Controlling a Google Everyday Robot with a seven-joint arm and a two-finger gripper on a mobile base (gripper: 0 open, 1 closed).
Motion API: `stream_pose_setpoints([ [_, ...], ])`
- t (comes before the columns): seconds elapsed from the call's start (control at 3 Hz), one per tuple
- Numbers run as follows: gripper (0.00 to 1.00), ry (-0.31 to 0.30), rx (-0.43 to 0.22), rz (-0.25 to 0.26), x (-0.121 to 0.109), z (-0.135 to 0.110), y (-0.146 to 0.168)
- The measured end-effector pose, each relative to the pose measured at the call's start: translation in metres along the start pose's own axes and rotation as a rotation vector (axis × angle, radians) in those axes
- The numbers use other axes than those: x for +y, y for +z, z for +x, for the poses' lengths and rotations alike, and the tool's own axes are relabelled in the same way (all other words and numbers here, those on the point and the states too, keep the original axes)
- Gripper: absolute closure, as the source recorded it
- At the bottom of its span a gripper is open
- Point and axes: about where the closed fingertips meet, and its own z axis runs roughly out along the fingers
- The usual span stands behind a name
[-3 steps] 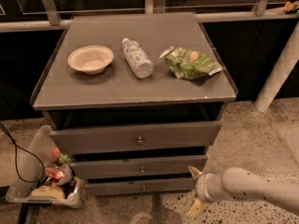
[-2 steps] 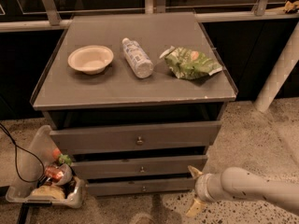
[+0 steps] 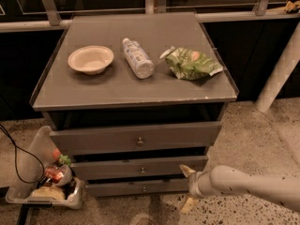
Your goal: Open bottom drawer
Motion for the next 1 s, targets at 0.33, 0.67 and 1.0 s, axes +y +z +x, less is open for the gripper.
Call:
stream_pose_setpoints([
  [0.33, 0.00, -0.066, -0.030, 0.015, -0.007, 0.012, 0.033],
  [0.67, 0.00, -0.173, -0.069, -0.011, 0.000, 0.027, 0.056],
  [1.0, 0.00, -0.205, -0.074, -0.022, 0.003, 0.027, 0.060],
])
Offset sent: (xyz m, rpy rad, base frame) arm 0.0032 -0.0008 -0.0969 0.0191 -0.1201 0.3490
